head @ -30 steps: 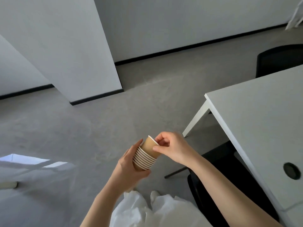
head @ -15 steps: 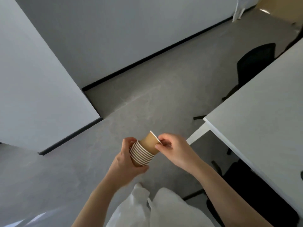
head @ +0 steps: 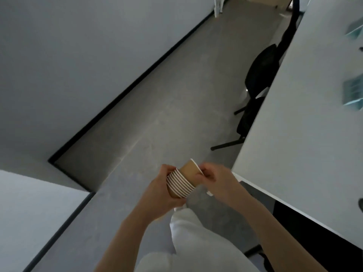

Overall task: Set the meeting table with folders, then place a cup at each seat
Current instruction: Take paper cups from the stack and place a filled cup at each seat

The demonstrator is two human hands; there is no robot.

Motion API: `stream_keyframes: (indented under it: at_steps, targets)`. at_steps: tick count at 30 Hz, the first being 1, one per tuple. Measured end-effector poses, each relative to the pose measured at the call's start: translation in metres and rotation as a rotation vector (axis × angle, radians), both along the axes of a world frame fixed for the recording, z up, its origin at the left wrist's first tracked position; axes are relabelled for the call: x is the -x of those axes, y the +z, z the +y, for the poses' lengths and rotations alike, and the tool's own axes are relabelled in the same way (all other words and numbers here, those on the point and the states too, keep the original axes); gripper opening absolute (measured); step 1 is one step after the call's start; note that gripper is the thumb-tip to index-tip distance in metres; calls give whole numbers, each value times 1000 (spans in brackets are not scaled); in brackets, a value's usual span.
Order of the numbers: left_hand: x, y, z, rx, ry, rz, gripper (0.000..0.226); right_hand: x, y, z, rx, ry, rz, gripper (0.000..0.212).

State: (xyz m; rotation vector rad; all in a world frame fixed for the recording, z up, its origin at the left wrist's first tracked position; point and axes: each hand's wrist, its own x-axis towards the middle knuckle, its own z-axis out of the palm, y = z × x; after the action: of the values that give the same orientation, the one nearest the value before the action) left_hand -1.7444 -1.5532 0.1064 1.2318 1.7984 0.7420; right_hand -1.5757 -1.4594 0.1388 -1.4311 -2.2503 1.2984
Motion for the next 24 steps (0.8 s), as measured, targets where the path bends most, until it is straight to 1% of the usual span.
stream_keyframes:
  at_steps: [4,7,9,11,14,19,24]
  targets:
    - [28,8,83,23,-92,21,78,15,5,73,-21,-44,-28,16]
    - [47,13,138,12,-117,16,78,23,7,125,-2,-104,-21,17]
    - [57,12,173,12,-147,2,77,27,6,156,-33,-154,-63,16]
    - [64,10,205,12,-173,-15,76,31,5,182,-49,-197,-71,15]
    - [72,5,246,10,-211,-23,74,35,1,210,-11,-278,-62,15]
    - [91,-9,332,45,-312,-37,77,39,-11,264,48,-532,-51,11]
    - [114,-9,428,43,-415,-43,72,42,-2,324,-105,-814,-134,12]
